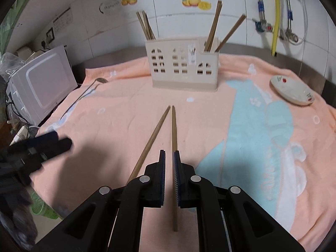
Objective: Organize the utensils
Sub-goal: 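Lower the right tool onto a wooden chopstick and close its fingers, then close the left tool on the last chopstick while the right tool holds its own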
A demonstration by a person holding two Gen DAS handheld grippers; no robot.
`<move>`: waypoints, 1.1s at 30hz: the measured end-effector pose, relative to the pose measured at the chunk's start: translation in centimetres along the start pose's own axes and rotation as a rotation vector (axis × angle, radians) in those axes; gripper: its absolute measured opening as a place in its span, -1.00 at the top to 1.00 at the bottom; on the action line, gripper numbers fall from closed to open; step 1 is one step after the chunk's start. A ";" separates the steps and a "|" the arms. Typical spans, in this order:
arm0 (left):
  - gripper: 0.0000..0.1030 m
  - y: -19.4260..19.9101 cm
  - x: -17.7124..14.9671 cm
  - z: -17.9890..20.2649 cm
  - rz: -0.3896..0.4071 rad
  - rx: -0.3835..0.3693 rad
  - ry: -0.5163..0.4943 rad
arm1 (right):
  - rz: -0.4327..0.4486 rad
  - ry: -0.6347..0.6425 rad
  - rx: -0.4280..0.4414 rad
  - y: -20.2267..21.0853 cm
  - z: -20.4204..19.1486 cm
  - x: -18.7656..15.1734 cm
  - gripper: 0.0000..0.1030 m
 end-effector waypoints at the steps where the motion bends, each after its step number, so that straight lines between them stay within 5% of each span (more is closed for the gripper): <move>1: -0.54 -0.3 -0.3 0.3 -0.012 0.000 -0.003 | -0.002 0.001 0.001 0.1 0.1 0.0 0.85; 19: -0.52 -0.3 -1.0 -0.3 -0.028 0.008 0.005 | -0.137 -0.028 0.017 -4.1 0.9 -2.7 0.79; 33: -0.52 -1.1 -1.3 -0.2 -0.059 -0.006 0.008 | -0.143 0.015 -0.007 -4.4 0.7 -2.8 0.87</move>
Point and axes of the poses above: each gripper's, at about its wrist camera, not at the fingertips, and y roughly against the way its jaws point, z to its right, x to its top, the point moved 3 cm from there along -y, roughly the way its jaws point, and after that the axes turned 3 degrees about -z, right-handed, at the moved point
